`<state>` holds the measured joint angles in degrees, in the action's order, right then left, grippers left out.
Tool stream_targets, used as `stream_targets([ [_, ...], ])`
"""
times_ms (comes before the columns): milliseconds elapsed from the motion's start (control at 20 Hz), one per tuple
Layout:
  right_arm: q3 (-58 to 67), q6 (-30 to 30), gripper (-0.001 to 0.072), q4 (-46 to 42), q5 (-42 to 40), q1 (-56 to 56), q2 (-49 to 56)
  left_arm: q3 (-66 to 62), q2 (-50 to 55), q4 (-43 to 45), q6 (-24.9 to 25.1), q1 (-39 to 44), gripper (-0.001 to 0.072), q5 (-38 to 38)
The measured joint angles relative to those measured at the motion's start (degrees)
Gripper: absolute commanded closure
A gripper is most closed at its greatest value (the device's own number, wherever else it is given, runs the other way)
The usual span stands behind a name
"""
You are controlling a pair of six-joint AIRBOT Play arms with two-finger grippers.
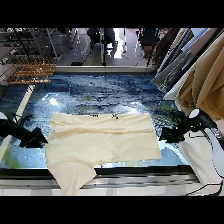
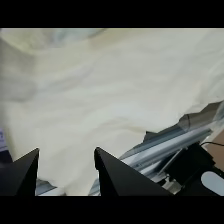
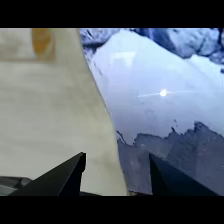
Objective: Fold the clothes and pants, and hang the long-sleeved shirts on hangers.
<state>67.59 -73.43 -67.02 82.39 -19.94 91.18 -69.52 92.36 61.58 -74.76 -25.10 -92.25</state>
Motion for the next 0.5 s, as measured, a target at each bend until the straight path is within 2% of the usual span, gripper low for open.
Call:
stream_targets([
  [200, -7.0, 5.7, 0.0293, 2.3, 0.4, -3.9, -3.0, 17.0, -11.2, 1.4, 1.0, -0.2, 0.0347, 5.3],
  [350, -10.2, 9.6, 0.0283, 3.0, 0.4, -5.1, -3.7, 23.5, -15.3, 3.0, 1.4, -0.2, 0.0232, 6.7],
  [500, -12.7, 13.0, 0.0283, 3.5, 0.3, -5.5, -3.9, 27.2, -16.9, 4.1, 1.6, -0.2, 0.0232, 7.4],
])
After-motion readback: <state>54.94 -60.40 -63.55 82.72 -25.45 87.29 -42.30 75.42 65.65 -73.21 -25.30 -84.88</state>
